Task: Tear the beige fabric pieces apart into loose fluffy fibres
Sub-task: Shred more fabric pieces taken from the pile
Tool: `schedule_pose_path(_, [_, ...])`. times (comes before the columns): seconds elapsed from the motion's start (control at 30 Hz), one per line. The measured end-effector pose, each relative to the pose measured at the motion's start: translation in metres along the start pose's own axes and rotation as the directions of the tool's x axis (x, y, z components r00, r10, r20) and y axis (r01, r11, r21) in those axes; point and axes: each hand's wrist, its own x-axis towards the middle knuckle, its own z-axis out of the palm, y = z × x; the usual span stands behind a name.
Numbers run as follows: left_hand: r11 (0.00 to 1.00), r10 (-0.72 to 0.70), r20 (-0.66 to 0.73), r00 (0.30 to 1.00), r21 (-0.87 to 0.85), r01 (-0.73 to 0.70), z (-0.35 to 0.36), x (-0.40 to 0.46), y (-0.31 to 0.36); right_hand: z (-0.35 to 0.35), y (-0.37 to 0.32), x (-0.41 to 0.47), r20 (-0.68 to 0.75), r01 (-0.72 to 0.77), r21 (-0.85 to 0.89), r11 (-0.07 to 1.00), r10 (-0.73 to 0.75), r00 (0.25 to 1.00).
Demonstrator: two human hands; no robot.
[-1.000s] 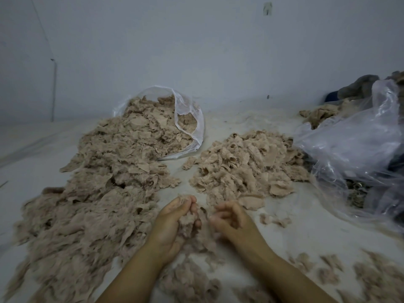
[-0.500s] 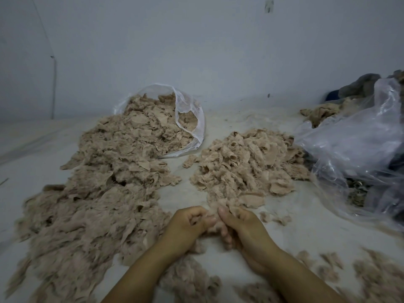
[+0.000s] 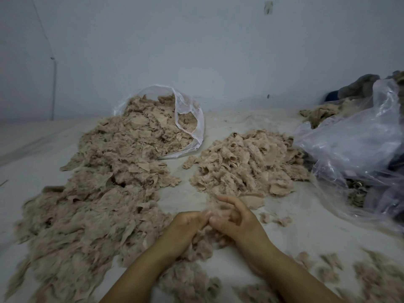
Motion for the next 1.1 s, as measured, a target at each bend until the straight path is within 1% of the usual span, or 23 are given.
schedule_pose_path(0.07, [1.0, 0.02, 0.063, 0.998, 0.001, -0.02, 0.004, -0.001, 0.001, -0.001, 0.0, 0.0, -0.041, 0.048, -0.045, 0.998, -0.05, 0.998])
schedule_pose_path(0.13, [0.999, 0.042, 0.032, 0.999, 0.005, -0.043, 0.003, 0.001, 0.0, -0.004, 0.002, 0.002, -0.103, 0.071, -0.048, 0.996, -0.075, 0.992])
schedule_pose_path(0.17, [0.998, 0.05, 0.006, 0.999, 0.036, -0.05, 0.002, 0.002, -0.001, -0.004, 0.003, 0.002, -0.133, 0.085, -0.044, 0.995, -0.091, 0.987])
schedule_pose_path(0.23, [0.996, 0.046, 0.006, 0.999, 0.076, -0.046, 0.001, 0.003, -0.003, -0.005, 0.004, 0.004, -0.199, 0.108, -0.07, 0.992, -0.12, 0.973])
schedule_pose_path(0.3, [0.996, 0.047, 0.004, 0.999, 0.079, -0.047, 0.0, 0.002, -0.005, -0.009, 0.004, 0.006, -0.268, 0.117, -0.091, 0.989, -0.137, 0.953])
schedule_pose_path(0.33, [0.997, 0.053, -0.014, 0.998, 0.058, -0.052, -0.002, 0.001, -0.003, -0.013, 0.002, 0.007, -0.313, 0.125, -0.072, 0.99, -0.141, 0.939])
schedule_pose_path(0.4, [0.996, 0.049, -0.07, 0.996, -0.065, -0.053, -0.008, 0.0, -0.002, -0.022, -0.003, 0.009, -0.355, 0.144, -0.042, 0.989, -0.15, 0.923])
schedule_pose_path(0.43, [0.989, 0.028, -0.095, 0.995, -0.143, -0.041, -0.01, 0.0, -0.002, -0.025, -0.006, 0.007, -0.328, 0.143, -0.074, 0.987, -0.159, 0.931])
schedule_pose_path(0.5, [0.963, -0.018, -0.118, 0.993, -0.27, -0.014, -0.014, 0.002, -0.002, -0.024, -0.01, 0.002, -0.21, 0.081, -0.222, 0.972, -0.128, 0.969])
schedule_pose_path(0.53, [0.956, -0.031, -0.11, 0.993, -0.294, -0.002, -0.014, 0.002, -0.002, -0.02, -0.011, 0.0, -0.162, 0.042, -0.296, 0.954, -0.093, 0.982])
schedule_pose_path(0.57, [0.96, -0.036, -0.091, 0.995, -0.281, 0.009, -0.013, 0.002, -0.002, -0.017, -0.011, -0.001, -0.127, 0.017, -0.34, 0.94, -0.064, 0.99])
schedule_pose_path(0.6, [0.968, -0.031, -0.062, 0.998, -0.251, 0.015, -0.01, 0.001, -0.001, -0.014, -0.01, -0.002, -0.099, -0.001, -0.335, 0.942, -0.034, 0.995])
schedule_pose_path(0.63, [0.975, -0.017, -0.031, 0.999, -0.22, 0.01, -0.007, 0.0, -0.002, -0.012, -0.008, -0.001, -0.073, -0.022, -0.278, 0.96, 0.002, 0.997])
schedule_pose_path(0.7, [0.983, -0.016, 0.009, 1.0, -0.181, 0.017, -0.003, -0.001, -0.003, -0.009, -0.007, -0.002, 0.01, -0.068, -0.098, 0.993, 0.069, 0.998])
schedule_pose_path(0.77, [0.987, -0.006, 0.089, 0.996, -0.156, 0.02, -0.002, -0.002, -0.001, -0.006, -0.005, -0.002, 0.08, -0.078, 0.012, 0.997, 0.077, 0.994])
schedule_pose_path(0.83, [0.993, 0.038, 0.171, 0.985, -0.119, -0.018, -0.002, -0.004, 0.001, -0.005, -0.003, -0.002, 0.059, -0.054, 0.048, 0.997, 0.052, 0.997])
schedule_pose_path(0.87, [0.996, 0.06, 0.159, 0.985, -0.081, -0.048, -0.001, -0.004, 0.003, -0.004, -0.002, -0.002, 0.027, -0.044, 0.054, 0.998, 0.042, 0.999])
schedule_pose_path(0.93, [0.995, 0.093, 0.018, 0.995, 0.021, -0.093, 0.0, -0.001, 0.001, -0.004, -0.002, -0.001, -0.057, -0.027, 0.071, 0.997, 0.032, 0.998])
schedule_pose_path(0.97, [0.994, 0.107, -0.054, 0.993, 0.037, -0.105, 0.0, 0.001, -0.001, -0.004, -0.003, 0.0, -0.108, -0.012, 0.088, 0.996, 0.021, 0.994])
schedule_pose_path(1.03, [0.993, 0.118, -0.119, 0.986, 0.0, -0.119, 0.0, 0.004, -0.001, -0.007, -0.006, 0.001, -0.187, 0.041, 0.099, 0.994, -0.022, 0.982])
schedule_pose_path(1.1, [0.993, 0.096, -0.14, 0.985, -0.061, -0.105, -0.001, 0.004, -0.001, -0.008, -0.009, -0.001, -0.187, 0.08, 0.049, 0.996, -0.069, 0.98])
